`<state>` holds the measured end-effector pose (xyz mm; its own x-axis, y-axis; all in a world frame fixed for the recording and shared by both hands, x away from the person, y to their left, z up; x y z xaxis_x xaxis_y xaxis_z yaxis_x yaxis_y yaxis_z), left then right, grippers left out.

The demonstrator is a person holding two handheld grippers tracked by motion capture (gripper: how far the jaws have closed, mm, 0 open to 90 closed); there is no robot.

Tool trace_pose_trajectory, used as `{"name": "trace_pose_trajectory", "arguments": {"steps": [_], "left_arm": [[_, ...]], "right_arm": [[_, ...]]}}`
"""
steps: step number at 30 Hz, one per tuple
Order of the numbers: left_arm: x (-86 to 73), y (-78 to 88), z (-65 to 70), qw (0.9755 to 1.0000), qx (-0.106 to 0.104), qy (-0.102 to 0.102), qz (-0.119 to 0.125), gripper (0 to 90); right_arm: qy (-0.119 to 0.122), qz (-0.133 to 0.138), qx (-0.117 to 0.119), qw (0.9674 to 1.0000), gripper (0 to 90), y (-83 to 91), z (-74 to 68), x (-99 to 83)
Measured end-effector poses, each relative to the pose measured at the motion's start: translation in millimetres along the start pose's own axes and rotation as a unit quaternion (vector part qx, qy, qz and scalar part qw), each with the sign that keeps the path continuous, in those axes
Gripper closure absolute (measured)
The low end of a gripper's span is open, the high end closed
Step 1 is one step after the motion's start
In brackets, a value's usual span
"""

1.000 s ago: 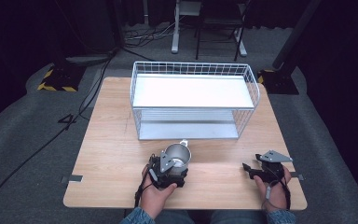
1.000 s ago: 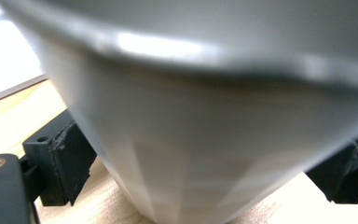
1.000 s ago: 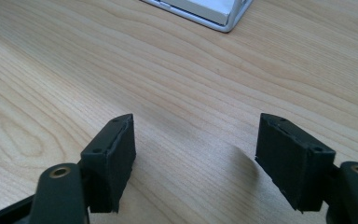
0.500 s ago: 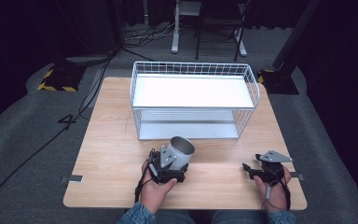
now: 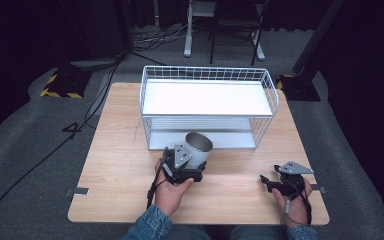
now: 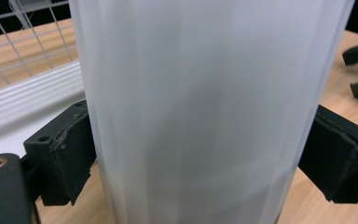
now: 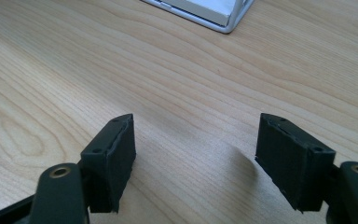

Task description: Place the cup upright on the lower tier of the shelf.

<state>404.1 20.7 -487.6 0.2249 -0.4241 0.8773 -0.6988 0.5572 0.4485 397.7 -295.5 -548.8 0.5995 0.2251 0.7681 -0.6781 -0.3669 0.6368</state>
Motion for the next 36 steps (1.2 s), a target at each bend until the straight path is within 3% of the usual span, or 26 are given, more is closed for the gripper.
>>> {"name": "trace_pose_trajectory", "arguments": {"steps": [3, 8, 13, 21, 31, 34, 36], "left_arm": [[3.3, -4.1, -2.4, 0.9999, 0.004, 0.003, 0.009, 8.8], [14.1, -17.7, -9.1, 0.9985, 0.009, 0.020, 0.050, 8.8], [16.8, -28.7, -14.0, 0.9979, 0.013, 0.023, 0.059, 8.8], [19.7, -51.9, -31.9, 0.9950, 0.037, 0.035, 0.087, 8.8], [19.8, -72.0, -49.5, 0.9950, 0.049, 0.038, 0.079, 8.7], [17.6, -81.2, -55.9, 0.9945, 0.073, 0.045, 0.060, 8.7], [17.6, -84.3, -57.1, 0.9945, 0.073, 0.045, 0.060, 8.7]], "right_arm": [[0.000, 0.000, 0.000, 1.0000, 28.3, 0.0, 0.0, 0.0], [0.000, -0.001, 0.000, 1.0000, 28.4, 0.1, 0.1, 0.0], [0.000, -0.001, 0.001, 1.0000, 28.4, 0.0, 0.1, 0.0], [0.000, -0.001, 0.001, 1.0000, 28.4, -0.1, 0.1, 0.0], [0.001, -0.001, 0.002, 1.0000, 28.3, 0.0, -0.4, 0.0], [0.002, -0.001, 0.003, 1.0000, 28.3, 0.1, -0.6, -0.1], [0.002, 0.000, 0.004, 1.0000, 28.4, 0.0, -0.7, -0.1]]}}
Point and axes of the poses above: each handheld gripper's, and its own axes: y roughly backward along the jaws, x roughly out of its top, z roughly to its right, the point moved 7 cm from there along -y, roughly forward along the jaws, and after that the axes turned 12 degrees about -y, right-handed, at the moved point
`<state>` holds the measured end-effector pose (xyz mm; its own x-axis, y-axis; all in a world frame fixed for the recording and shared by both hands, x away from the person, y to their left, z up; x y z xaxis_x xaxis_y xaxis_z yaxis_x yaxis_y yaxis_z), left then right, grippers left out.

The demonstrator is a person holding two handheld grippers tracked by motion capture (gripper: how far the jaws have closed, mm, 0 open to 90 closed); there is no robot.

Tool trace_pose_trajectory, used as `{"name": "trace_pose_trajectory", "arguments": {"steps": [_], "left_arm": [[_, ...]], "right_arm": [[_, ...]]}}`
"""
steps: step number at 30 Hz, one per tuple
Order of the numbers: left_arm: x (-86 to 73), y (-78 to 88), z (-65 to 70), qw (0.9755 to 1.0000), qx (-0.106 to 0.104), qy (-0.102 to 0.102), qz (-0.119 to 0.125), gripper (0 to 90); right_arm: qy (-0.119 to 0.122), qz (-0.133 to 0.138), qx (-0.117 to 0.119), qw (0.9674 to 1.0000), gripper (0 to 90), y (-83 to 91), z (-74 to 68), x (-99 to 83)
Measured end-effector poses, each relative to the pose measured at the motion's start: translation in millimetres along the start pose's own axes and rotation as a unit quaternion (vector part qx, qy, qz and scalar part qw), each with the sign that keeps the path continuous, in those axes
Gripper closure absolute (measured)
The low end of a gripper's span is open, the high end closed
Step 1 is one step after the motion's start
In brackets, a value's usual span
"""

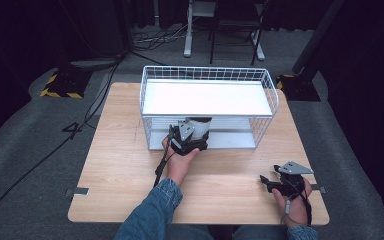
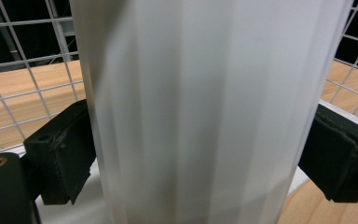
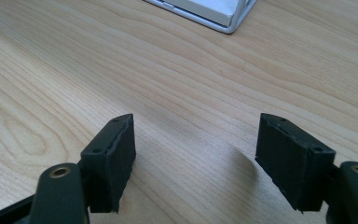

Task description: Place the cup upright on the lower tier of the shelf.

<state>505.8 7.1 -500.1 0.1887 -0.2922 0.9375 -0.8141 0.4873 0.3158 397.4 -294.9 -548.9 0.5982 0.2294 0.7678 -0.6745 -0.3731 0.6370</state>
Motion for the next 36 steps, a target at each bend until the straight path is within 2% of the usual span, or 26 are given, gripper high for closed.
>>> {"name": "trace_pose_trajectory", "arguments": {"steps": [3, 10, 12, 14, 18, 21, 22, 23, 24, 26, 31, 36], "left_arm": [[-1.0, -2.7, -0.2, 1.0000, 0.001, 0.000, 0.001, 8.7], [-11.6, -12.4, -4.0, 0.9998, -0.003, 0.016, -0.010, 8.7], [-14.2, -14.2, -4.3, 0.9997, -0.006, 0.017, -0.013, 8.7], [-20.6, -16.7, -3.3, 0.9995, -0.011, 0.016, -0.026, 8.7], [-20.5, -16.9, -2.6, 0.9995, -0.009, 0.015, -0.025, 8.7], [-21.6, -16.7, -2.2, 0.9993, -0.008, 0.008, -0.036, 8.6], [-23.1, -17.5, -2.6, 0.9987, -0.010, 0.008, -0.049, 8.6], [-23.1, -17.5, -2.6, 0.9987, -0.010, 0.008, -0.049, 8.5], [-24.0, -19.3, -3.1, 0.9981, -0.011, 0.005, -0.060, 8.4], [-24.0, -20.2, -2.7, 0.9980, -0.011, -0.001, -0.063, 8.5], [-24.0, -20.3, -2.8, 0.9979, -0.012, -0.001, -0.064, 8.3], [-24.0, -20.3, -3.3, 0.9980, -0.018, 0.006, -0.061, 7.8]], "right_arm": [[0.000, 0.000, 0.000, 1.0000, 28.3, 0.0, -0.1, 0.0], [0.002, 0.000, 0.000, 1.0000, 28.4, 0.2, -0.4, -0.1], [0.002, 0.000, 0.000, 1.0000, 28.4, 0.2, -0.4, -0.1], [0.002, 0.000, 0.000, 1.0000, 28.3, 0.2, -0.4, -0.1], [0.002, -0.001, -0.001, 1.0000, 28.4, 0.3, -0.6, -0.2], [0.002, 0.000, -0.001, 1.0000, 28.3, 0.3, -0.6, -0.1], [0.003, -0.001, -0.001, 1.0000, 28.4, 0.3, -0.6, -0.2], [0.003, -0.001, -0.001, 1.0000, 28.4, 0.3, -0.6, -0.2], [0.003, 0.000, -0.001, 1.0000, 28.4, 0.3, -0.7, -0.2], [0.003, 0.000, -0.001, 1.0000, 28.3, 0.3, -0.7, -0.1], [0.002, 0.000, -0.001, 1.0000, 28.4, 0.3, -0.6, -0.2], [0.002, 0.000, 0.000, 1.0000, 28.3, 0.2, -0.6, -0.1]]}}
Point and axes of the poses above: each handheld gripper's, and its own axes: y roughly backward along the jaws, x roughly out of its top, z roughly to its right, the point moved 7 cm from there along -y, roughly forward along the jaws, and after that the axes turned 12 degrees about -y, right-handed, at the moved point
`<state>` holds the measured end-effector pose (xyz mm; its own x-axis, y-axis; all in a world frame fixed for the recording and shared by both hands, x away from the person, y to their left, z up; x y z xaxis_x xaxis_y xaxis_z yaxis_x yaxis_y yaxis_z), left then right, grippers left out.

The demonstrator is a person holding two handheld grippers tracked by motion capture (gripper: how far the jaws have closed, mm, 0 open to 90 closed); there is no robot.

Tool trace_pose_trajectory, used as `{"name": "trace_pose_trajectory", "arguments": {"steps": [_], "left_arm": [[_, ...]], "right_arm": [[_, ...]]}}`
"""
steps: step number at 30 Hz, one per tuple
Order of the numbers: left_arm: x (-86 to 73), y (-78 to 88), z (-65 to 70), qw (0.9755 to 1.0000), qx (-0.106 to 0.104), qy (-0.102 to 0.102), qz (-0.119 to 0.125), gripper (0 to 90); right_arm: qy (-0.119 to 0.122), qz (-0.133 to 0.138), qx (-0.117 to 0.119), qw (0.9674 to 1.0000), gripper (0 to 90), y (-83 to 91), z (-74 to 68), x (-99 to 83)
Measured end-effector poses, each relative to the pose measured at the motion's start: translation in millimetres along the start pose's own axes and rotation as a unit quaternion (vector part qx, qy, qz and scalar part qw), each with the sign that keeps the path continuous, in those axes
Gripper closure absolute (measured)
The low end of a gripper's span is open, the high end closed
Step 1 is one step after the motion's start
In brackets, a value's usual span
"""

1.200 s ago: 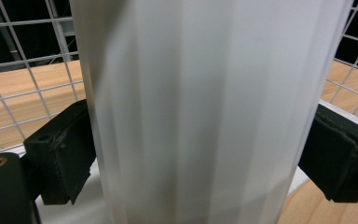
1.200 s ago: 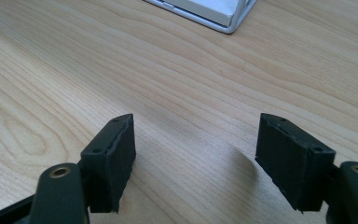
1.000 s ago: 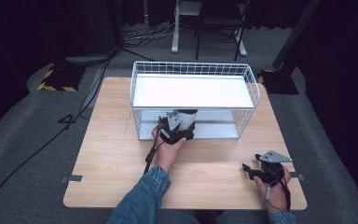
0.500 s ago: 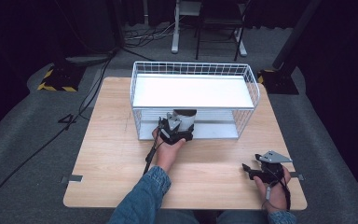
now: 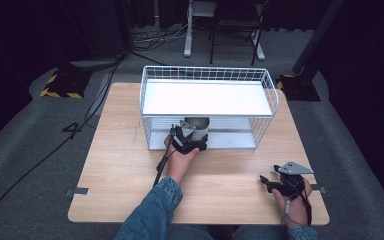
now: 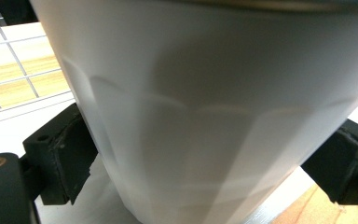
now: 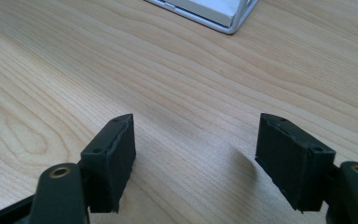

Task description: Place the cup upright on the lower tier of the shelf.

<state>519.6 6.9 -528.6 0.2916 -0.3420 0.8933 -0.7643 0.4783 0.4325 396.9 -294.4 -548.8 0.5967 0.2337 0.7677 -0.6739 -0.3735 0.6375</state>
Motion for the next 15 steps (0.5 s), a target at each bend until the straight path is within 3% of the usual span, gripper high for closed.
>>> {"name": "trace_pose_trajectory", "arguments": {"steps": [15], "left_arm": [[-2.8, 8.0, 2.1, 0.9999, 0.011, -0.008, -0.006, 7.5]], "right_arm": [[0.001, 0.000, 0.000, 1.0000, 28.3, 0.1, -0.2, 0.0]]}}
Point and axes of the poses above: each handheld gripper's, and its own axes: y roughly backward along the jaws, x roughly out of its top, z roughly to its right, the point moved 7 cm from there along -y, roughly forward along the jaws, and after that the axes turned 12 degrees about -y, right-handed, at the moved point
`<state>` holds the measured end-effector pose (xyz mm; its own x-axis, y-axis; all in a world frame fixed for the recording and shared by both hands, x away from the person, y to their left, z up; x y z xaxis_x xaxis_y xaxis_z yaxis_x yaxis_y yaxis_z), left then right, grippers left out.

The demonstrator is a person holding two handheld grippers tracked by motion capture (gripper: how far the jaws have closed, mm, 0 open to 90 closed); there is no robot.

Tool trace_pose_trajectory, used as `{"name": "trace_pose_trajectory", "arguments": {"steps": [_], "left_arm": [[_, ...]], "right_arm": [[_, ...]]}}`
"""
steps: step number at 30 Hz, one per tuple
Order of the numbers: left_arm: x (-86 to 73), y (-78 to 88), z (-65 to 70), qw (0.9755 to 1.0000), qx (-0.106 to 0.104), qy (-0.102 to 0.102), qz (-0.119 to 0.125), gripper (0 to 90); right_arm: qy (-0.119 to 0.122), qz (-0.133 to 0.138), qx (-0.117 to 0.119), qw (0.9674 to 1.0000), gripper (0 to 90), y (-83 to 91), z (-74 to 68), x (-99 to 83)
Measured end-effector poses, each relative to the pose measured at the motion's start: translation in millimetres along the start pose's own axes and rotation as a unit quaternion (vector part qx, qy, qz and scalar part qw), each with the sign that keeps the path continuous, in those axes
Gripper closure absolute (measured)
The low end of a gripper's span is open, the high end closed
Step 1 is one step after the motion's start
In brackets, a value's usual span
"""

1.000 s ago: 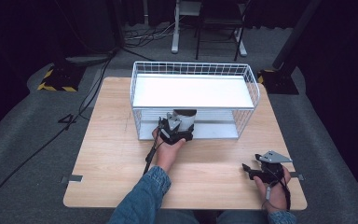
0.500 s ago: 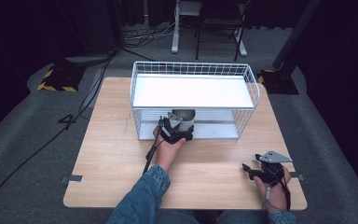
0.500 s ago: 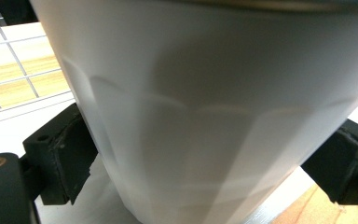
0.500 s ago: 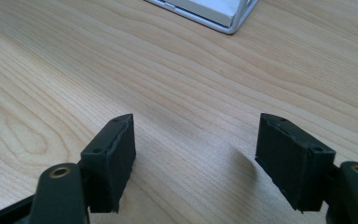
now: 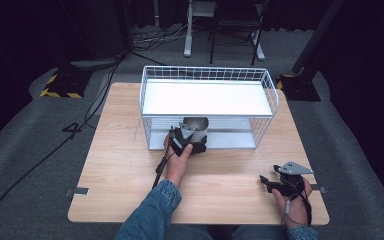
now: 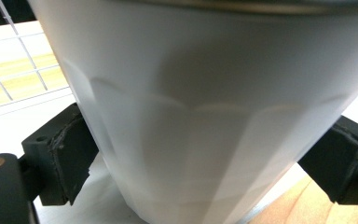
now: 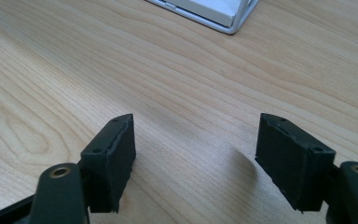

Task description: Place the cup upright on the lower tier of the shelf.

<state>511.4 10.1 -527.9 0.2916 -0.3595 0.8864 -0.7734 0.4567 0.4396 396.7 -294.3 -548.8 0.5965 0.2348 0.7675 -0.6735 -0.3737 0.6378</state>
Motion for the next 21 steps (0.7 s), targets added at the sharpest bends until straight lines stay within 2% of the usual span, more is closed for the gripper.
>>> {"name": "trace_pose_trajectory", "arguments": {"steps": [10, 12, 13, 17, 19, 21], "left_arm": [[-2.4, 0.9, 0.2, 1.0000, -0.004, -0.005, -0.005, 7.5], [-3.0, 1.5, 0.6, 0.9999, 0.001, -0.014, -0.008, 7.7], [-3.3, 2.2, 0.7, 0.9996, 0.010, -0.025, -0.012, 7.3], [-2.4, 2.7, 1.3, 0.9993, 0.019, -0.028, -0.014, 7.1], [-1.9, 2.9, 2.5, 0.9996, 0.019, -0.016, -0.012, 7.7], [-1.9, 4.0, 0.7, 0.9998, 0.008, 0.016, -0.010, 6.6]], "right_arm": [[0.001, 0.000, -0.001, 1.0000, 28.3, 0.0, 0.0, 0.0], [0.001, 0.000, -0.001, 1.0000, 28.3, 0.0, 0.0, 0.0], [0.001, 0.001, -0.001, 1.0000, 28.3, 0.0, 0.0, 0.1], [0.001, 0.001, -0.001, 1.0000, 28.3, 0.0, 0.0, 0.1], [0.001, 0.001, -0.001, 1.0000, 28.3, 0.0, 0.0, 0.0], [0.002, 0.001, -0.001, 1.0000, 28.3, 0.0, 0.0, 0.1]]}}
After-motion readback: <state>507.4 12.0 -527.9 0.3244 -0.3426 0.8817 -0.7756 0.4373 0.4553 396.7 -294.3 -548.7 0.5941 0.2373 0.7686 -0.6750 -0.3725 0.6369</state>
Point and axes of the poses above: each handheld gripper's, and its own axes: y roughly backward along the jaws, x roughly out of its top, z roughly to its right, the point moved 7 cm from there along -y, roughly forward along the jaws, and after that the axes turned 12 degrees about -y, right-handed, at the moved point
